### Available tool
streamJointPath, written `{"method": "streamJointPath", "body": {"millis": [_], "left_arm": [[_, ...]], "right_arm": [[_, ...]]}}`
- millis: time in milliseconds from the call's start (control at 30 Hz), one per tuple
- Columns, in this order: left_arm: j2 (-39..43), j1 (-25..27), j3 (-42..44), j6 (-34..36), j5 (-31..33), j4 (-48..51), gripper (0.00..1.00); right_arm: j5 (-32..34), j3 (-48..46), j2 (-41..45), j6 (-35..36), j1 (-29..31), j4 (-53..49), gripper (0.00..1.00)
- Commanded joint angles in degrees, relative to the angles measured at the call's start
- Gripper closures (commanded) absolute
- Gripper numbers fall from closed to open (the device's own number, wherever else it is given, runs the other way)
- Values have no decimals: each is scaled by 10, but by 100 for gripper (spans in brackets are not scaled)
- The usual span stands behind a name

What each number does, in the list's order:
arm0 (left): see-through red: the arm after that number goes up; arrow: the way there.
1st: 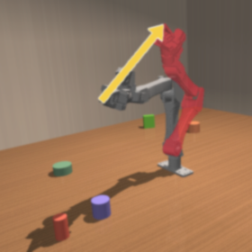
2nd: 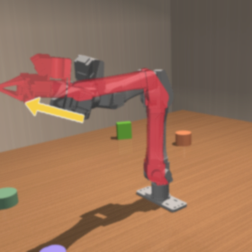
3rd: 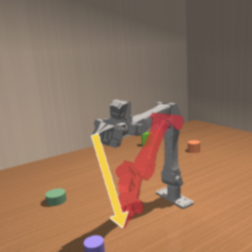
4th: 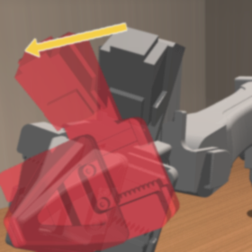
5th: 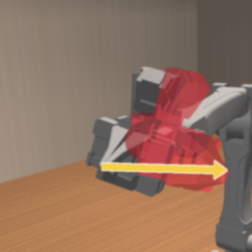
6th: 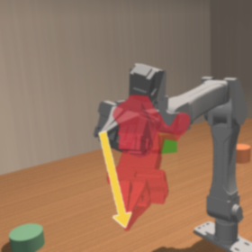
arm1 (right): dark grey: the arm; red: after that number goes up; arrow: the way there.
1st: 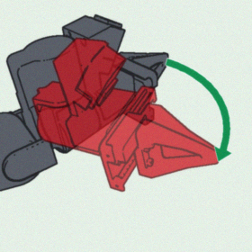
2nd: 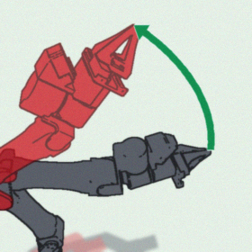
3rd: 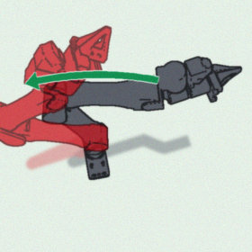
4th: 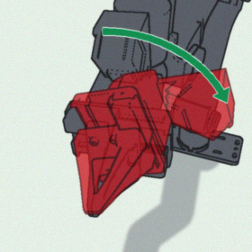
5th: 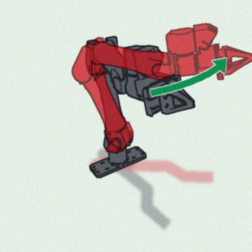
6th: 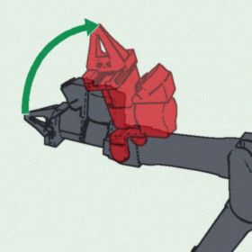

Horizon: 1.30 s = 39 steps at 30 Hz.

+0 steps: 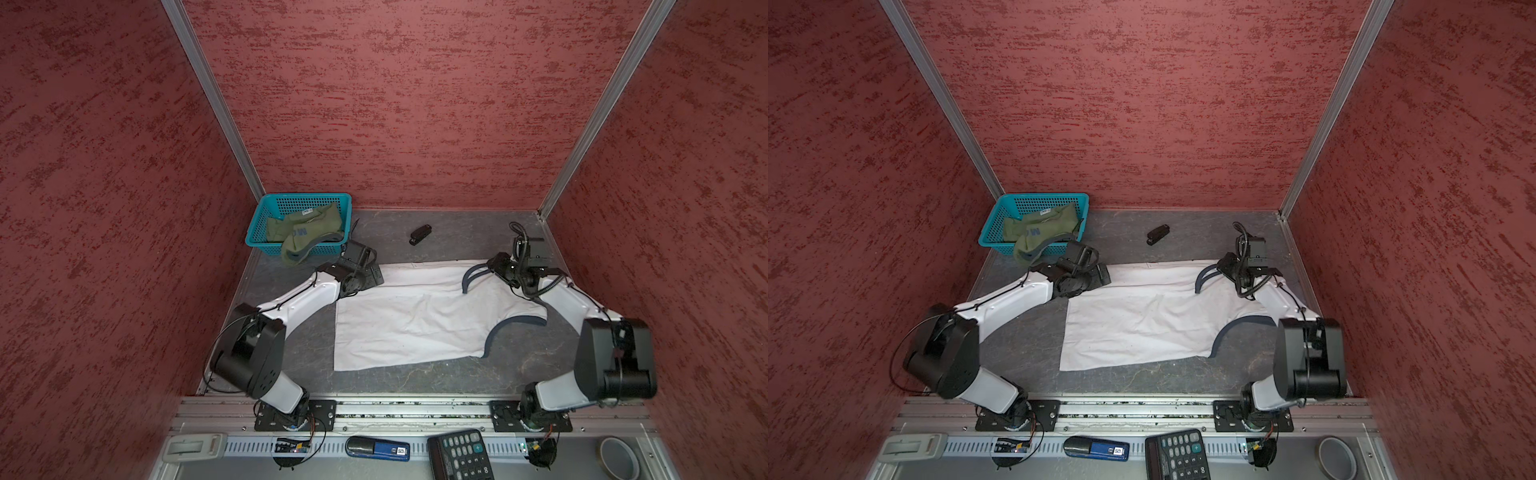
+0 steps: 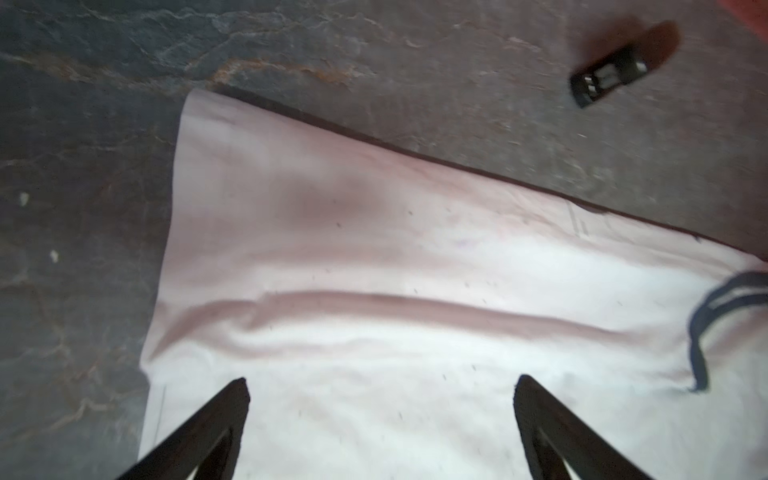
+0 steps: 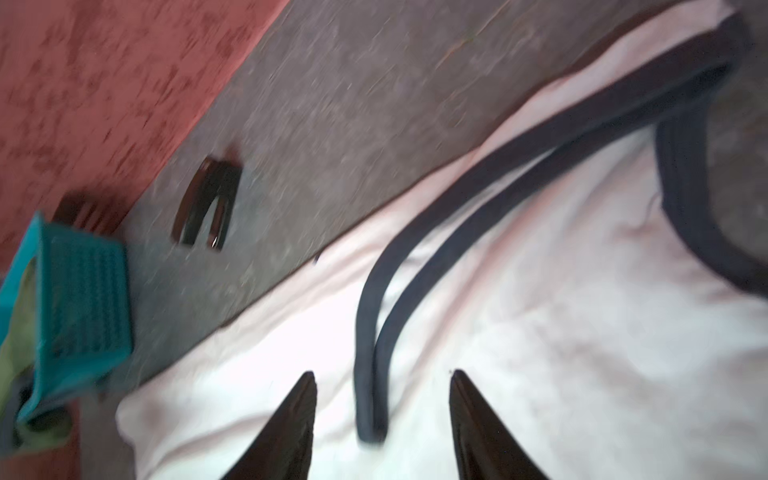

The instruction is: Fold and stack the tank tops

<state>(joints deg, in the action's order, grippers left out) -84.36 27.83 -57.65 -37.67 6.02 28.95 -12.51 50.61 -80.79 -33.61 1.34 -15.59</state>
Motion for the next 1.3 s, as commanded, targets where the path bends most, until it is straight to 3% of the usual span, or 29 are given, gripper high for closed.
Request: {"method": "streamJointPath", "body": {"millis": [0, 200, 267, 467, 733, 900, 1133, 1267], "left_arm": [[94, 20, 58, -17, 19, 111, 1], [267, 63, 167, -111, 5, 256, 4], [314, 85, 194, -162, -7, 297, 6], [396, 168, 258, -294, -12, 341, 15], [386, 227, 320, -354, -6, 265, 25], [371, 232, 343, -364, 9, 225, 33], [348, 224, 364, -360, 25, 175, 53], [341, 214, 378, -359, 24, 146, 59]], "right_arm": [[17, -68, 89, 11, 50, -107, 47], [27, -174, 253, -60, 138, -240, 48], [31, -185, 289, -122, 204, -264, 49], [59, -241, 361, -249, 270, -314, 52], [101, -288, 455, -324, 276, -345, 56], [108, -312, 448, -332, 275, -313, 59], [107, -335, 437, -329, 276, -278, 64], [106, -345, 422, -329, 276, -253, 68]]}}
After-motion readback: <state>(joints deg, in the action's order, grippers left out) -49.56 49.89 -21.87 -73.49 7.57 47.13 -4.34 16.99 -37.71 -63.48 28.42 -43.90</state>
